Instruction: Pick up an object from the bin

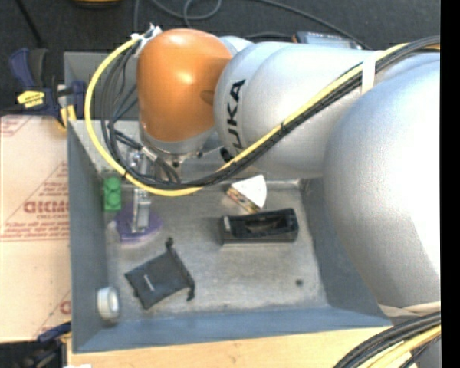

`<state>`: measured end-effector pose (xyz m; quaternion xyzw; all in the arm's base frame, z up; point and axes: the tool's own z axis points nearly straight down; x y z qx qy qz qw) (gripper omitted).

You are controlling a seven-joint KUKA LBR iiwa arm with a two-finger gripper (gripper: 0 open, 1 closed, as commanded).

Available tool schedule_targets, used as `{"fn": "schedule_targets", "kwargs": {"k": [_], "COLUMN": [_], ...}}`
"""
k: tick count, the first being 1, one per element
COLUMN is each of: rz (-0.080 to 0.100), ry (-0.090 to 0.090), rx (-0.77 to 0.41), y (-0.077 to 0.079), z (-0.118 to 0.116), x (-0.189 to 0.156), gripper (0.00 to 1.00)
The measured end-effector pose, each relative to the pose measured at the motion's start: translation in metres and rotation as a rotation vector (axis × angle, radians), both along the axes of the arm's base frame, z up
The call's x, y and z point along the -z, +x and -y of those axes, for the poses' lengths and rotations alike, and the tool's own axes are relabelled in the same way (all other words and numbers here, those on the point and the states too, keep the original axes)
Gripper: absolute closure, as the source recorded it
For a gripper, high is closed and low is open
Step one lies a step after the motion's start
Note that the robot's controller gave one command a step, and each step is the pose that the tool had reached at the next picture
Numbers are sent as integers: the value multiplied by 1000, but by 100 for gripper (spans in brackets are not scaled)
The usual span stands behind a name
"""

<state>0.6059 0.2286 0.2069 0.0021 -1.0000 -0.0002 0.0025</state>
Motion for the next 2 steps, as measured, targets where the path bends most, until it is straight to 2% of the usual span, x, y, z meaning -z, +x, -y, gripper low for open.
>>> {"fn": "schedule_targets", "kwargs": {"k": [1,2], "rz": [8,11], "ry": [2,1], "rx": [4,-93], "y": [2,-16], "z": [1,13], "x": [-5,66], "gripper": [0,0]}}
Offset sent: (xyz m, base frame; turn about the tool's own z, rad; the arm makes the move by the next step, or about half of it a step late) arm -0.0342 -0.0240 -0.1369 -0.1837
